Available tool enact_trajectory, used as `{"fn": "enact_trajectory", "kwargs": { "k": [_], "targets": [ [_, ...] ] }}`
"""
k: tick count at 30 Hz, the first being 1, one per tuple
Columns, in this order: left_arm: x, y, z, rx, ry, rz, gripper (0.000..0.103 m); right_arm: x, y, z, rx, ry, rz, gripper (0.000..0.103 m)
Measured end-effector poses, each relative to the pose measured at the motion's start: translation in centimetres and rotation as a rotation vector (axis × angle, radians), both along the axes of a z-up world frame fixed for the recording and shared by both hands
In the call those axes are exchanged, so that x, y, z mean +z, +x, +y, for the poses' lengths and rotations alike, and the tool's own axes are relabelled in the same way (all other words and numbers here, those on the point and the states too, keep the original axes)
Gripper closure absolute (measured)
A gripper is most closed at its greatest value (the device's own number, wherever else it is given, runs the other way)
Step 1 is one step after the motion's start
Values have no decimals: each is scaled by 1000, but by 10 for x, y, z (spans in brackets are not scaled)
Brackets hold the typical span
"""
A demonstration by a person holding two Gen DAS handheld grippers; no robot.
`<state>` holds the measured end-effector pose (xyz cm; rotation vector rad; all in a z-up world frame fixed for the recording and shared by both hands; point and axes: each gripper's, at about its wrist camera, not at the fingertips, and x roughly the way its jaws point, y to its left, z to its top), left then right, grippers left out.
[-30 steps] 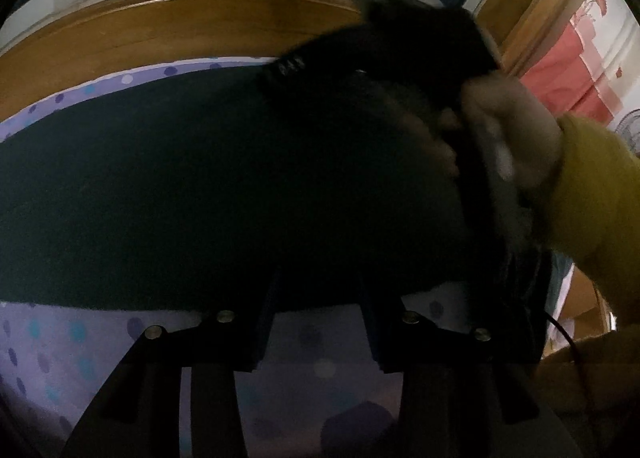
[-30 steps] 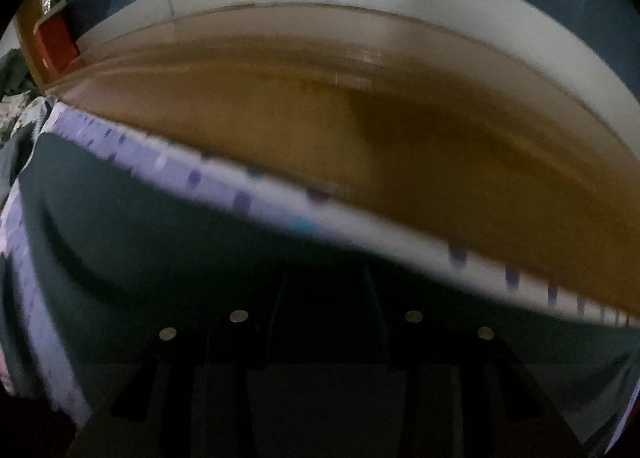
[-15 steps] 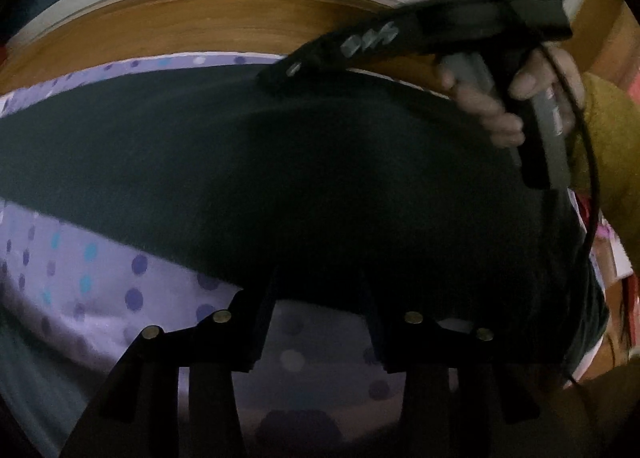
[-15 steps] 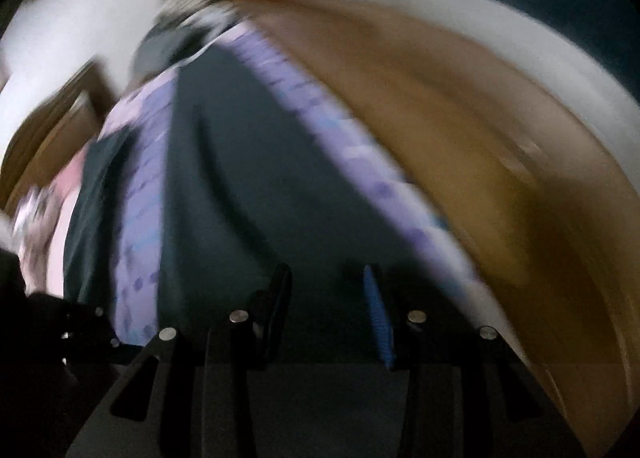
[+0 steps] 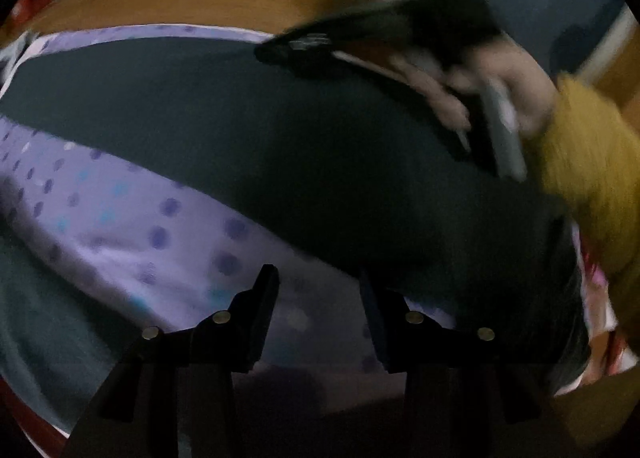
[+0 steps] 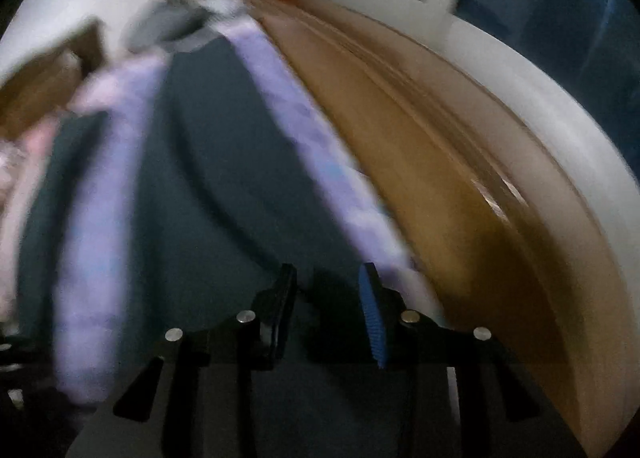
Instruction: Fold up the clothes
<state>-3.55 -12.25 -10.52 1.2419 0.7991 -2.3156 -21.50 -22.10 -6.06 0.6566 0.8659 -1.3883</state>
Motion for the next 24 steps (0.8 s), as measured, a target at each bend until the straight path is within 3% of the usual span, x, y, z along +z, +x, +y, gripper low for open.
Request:
{"fn": "enact_trajectory", "kwargs": {
  "k": [7, 10, 14, 17, 21, 23, 24],
  "targets": [
    [-8, -7, -84, 82, -7, 18, 61, -9, 27, -44, 136, 61, -92, 71],
    [-10, -8, -112, 103, -27, 47, 61, -13, 22, -59, 93, 49, -24, 74],
    [-10, -11, -106, 71, -75, 16, 61, -14, 20, -93, 17, 29, 130, 74],
    [-9, -10, -101, 68, -89, 13, 61, -6, 19, -104, -10, 5, 147, 77],
    [-14, -1, -102, 91, -51, 58, 61, 11, 21, -89, 72, 9, -85, 77],
    [-14, 2, -106, 115, -20, 82, 61, 6, 33, -82, 138, 33, -123, 77],
    [-15, 3, -106, 118, -16, 85, 61, -1, 39, -81, 154, 45, -90, 77]
  ]
}}
